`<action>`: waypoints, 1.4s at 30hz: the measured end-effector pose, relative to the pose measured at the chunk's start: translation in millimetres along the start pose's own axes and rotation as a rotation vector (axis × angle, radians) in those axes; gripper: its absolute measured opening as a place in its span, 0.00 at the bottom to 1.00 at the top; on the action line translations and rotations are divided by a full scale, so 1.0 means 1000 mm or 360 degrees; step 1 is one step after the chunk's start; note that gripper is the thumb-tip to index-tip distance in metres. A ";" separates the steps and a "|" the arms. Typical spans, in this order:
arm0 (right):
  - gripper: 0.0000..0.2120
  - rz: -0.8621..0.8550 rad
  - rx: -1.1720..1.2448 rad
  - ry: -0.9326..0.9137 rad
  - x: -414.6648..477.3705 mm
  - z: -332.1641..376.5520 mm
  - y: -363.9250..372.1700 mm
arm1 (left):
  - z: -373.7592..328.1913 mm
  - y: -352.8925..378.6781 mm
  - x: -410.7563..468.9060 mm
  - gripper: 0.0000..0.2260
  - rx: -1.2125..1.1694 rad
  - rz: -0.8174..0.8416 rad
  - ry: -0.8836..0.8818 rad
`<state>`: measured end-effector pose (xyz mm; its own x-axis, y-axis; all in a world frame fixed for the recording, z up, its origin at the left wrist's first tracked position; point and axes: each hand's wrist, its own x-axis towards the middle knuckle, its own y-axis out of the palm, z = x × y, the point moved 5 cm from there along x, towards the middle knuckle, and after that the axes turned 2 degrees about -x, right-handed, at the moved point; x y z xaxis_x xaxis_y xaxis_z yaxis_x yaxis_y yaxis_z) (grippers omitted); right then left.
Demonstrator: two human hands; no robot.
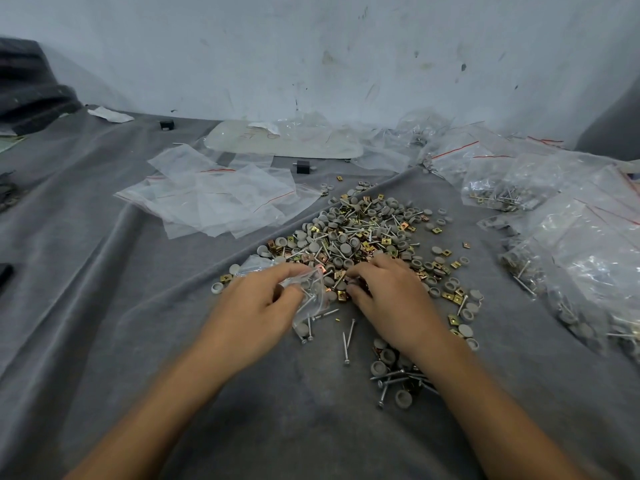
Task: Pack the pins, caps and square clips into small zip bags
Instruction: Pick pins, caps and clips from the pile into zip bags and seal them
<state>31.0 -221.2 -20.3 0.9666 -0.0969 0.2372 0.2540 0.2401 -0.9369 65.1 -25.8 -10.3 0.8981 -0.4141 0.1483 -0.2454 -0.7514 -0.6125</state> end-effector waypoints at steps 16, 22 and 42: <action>0.03 -0.0048 0.0319 0.0016 -0.014 -0.005 -0.010 | 0.000 -0.003 0.000 0.18 0.0019 0.0020 0.0023; 0.05 -0.0096 0.0854 0.0098 -0.014 -0.003 -0.015 | 0.004 0.002 0.002 0.18 -0.0008 0.0045 0.0040; 0.10 -0.0304 0.1205 0.0073 -0.014 -0.002 -0.028 | 0.003 0.003 0.005 0.17 -0.0486 0.0099 -0.0006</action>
<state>10.3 -228.9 1.9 0.9057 -0.2386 0.3504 0.3856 0.8072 -0.4469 70.2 -28.3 -13.9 0.8791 -0.4628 0.1142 -0.3979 -0.8445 -0.3585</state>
